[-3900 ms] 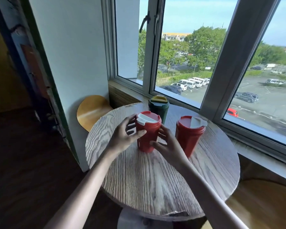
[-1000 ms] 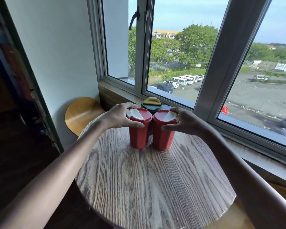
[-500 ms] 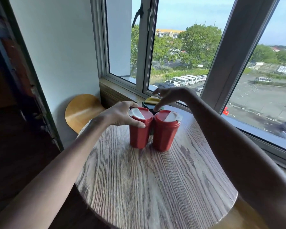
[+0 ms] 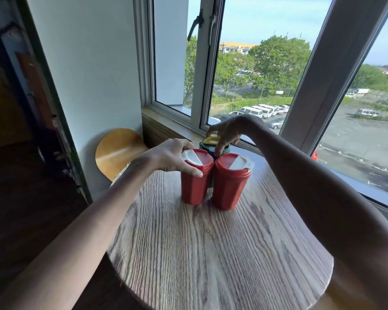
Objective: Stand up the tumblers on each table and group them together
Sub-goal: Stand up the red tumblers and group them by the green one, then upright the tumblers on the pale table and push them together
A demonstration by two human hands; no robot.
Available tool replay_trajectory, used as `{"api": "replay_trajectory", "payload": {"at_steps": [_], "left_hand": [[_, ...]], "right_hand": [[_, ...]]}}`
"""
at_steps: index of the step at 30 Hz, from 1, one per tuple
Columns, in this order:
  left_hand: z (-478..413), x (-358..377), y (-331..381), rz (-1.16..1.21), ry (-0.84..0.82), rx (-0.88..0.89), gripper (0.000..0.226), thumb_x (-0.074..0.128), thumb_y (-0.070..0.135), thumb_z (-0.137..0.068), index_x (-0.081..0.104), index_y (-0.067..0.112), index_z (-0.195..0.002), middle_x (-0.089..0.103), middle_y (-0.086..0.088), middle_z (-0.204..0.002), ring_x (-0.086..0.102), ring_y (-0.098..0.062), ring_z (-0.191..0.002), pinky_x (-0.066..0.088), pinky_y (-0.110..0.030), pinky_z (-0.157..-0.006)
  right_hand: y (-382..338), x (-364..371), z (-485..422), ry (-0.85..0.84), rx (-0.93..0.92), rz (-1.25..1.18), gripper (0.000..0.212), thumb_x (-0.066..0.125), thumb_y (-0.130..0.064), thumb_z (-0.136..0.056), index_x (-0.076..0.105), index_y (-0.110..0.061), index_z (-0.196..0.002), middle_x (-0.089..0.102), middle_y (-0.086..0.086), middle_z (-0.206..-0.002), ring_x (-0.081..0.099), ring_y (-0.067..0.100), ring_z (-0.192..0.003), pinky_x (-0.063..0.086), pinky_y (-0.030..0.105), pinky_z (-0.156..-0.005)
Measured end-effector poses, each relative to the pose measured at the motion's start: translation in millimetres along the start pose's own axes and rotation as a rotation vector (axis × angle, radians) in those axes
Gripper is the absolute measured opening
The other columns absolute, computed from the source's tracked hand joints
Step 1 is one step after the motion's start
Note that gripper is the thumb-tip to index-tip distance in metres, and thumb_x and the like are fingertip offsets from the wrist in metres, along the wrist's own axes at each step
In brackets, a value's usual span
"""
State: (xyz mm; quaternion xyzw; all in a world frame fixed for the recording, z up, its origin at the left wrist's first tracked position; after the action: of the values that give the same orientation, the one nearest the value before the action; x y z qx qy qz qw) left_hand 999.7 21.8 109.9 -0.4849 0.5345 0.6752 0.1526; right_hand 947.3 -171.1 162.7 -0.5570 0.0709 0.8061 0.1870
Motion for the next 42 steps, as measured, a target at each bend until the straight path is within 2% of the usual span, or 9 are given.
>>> {"api": "replay_trajectory", "payload": {"at_steps": [4, 9, 13, 14, 17, 19, 22, 30, 42], "left_hand": [[1.1, 0.6, -0.6, -0.009, 0.012, -0.008, 0.1, 0.085, 0.05, -0.054, 0.043, 0.013, -0.137, 0.053, -0.006, -0.134, 0.046, -0.013, -0.11, 0.038, -0.025, -0.086], [2.2, 1.5, -3.6, -0.012, 0.014, -0.004, 0.102, 0.083, 0.054, -0.054, 0.041, 0.014, -0.138, 0.053, -0.006, -0.135, 0.05, -0.016, -0.114, 0.043, -0.026, -0.089], [16.7, 5.4, -6.8, -0.093, 0.055, 0.047, 0.104, 0.073, 0.063, -0.061, 0.031, 0.019, -0.145, 0.039, -0.004, -0.149, 0.04, -0.018, -0.132, 0.035, -0.028, -0.1], [24.0, 7.2, -7.2, -0.102, 0.093, 0.072, 0.105, 0.069, 0.065, -0.061, 0.029, 0.019, -0.146, 0.036, -0.004, -0.15, 0.038, -0.018, -0.134, 0.034, -0.029, -0.103], [50.4, 18.2, -12.5, -0.072, 0.219, 0.125, 0.092, 0.062, 0.062, -0.071, 0.031, 0.017, -0.145, 0.038, -0.007, -0.15, 0.038, -0.018, -0.135, 0.03, -0.025, -0.105], [72.7, 30.2, -16.4, -0.078, 0.3, 0.117, 0.086, 0.056, 0.063, -0.075, 0.034, 0.015, -0.143, 0.04, -0.008, -0.148, 0.041, -0.019, -0.133, 0.032, -0.026, -0.104], [113.6, 51.7, -17.7, -0.092, 0.406, 0.068, 0.081, 0.054, 0.061, -0.08, 0.033, 0.017, -0.144, 0.044, -0.008, -0.144, 0.048, -0.019, -0.127, 0.038, -0.025, -0.094], [228.2, 114.3, -17.0, -0.164, 0.49, -0.039, 0.057, 0.052, 0.058, -0.086, 0.055, 0.02, -0.128, 0.058, 0.004, -0.128, 0.055, -0.012, -0.118, 0.045, -0.042, -0.099], [450.5, 163.1, -37.8, -0.248, 0.766, -0.686, 0.044, 0.058, 0.047, -0.08, 0.066, 0.015, -0.108, 0.066, 0.001, -0.107, 0.064, -0.018, -0.098, 0.05, -0.039, -0.084]], "right_hand": [[2.1, 0.2, 1.1, -0.007, -0.004, -0.015, 0.082, 0.079, -0.032, -0.071, 0.034, -0.031, -0.14, 0.034, 0.011, -0.146, 0.049, 0.025, -0.115, 0.053, 0.033, -0.081], [2.2, 2.3, 9.5, 0.024, -0.024, -0.055, 0.079, 0.07, -0.045, -0.078, 0.031, -0.029, -0.144, 0.032, 0.01, -0.151, 0.047, 0.026, -0.123, 0.049, 0.033, -0.085], [8.0, 10.8, 46.0, 0.274, -0.005, -0.075, 0.1, 0.053, -0.087, -0.056, 0.032, -0.037, -0.141, 0.042, 0.007, -0.147, 0.044, 0.027, -0.131, 0.04, 0.044, -0.105], [9.7, 16.1, 59.2, 0.367, -0.027, -0.134, 0.095, 0.055, -0.083, -0.06, 0.036, -0.035, -0.139, 0.046, 0.007, -0.144, 0.046, 0.026, -0.129, 0.04, 0.044, -0.105], [8.6, 50.3, 104.0, 0.637, -0.147, -0.327, 0.056, 0.066, -0.038, -0.084, 0.048, -0.019, -0.133, 0.052, 0.008, -0.134, 0.052, 0.017, -0.118, 0.042, 0.03, -0.097], [0.5, 83.9, 138.4, 0.805, -0.142, -0.38, 0.048, 0.066, -0.035, -0.084, 0.053, -0.02, -0.128, 0.053, 0.003, -0.129, 0.052, 0.01, -0.11, 0.043, 0.029, -0.092], [-15.8, 143.9, 178.1, 0.876, -0.114, -0.386, 0.048, 0.063, -0.046, -0.081, 0.052, -0.028, -0.125, 0.052, -0.004, -0.127, 0.047, 0.012, -0.117, 0.038, 0.028, -0.093], [-71.7, 248.3, 225.8, 0.626, -0.12, -0.412, 0.063, 0.044, -0.067, -0.076, 0.041, -0.037, -0.132, 0.04, -0.011, -0.134, 0.038, 0.012, -0.128, 0.039, 0.036, -0.101], [-205.0, 295.8, 244.7, 0.435, -0.711, -0.279, 0.063, 0.047, -0.06, -0.079, 0.047, -0.027, -0.133, 0.047, -0.002, -0.133, 0.04, 0.021, -0.125, 0.036, 0.04, -0.105]]}}
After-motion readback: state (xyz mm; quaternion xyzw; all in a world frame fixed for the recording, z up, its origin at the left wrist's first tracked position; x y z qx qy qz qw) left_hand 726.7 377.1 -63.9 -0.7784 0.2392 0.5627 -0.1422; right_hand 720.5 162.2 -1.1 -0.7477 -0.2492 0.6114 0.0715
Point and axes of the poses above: each hand's wrist, its own z-axis away from the middle knuckle, its own x-axis out of the palm, y = z × x, the point moved 1 cm from there along -z, towards the middle knuckle
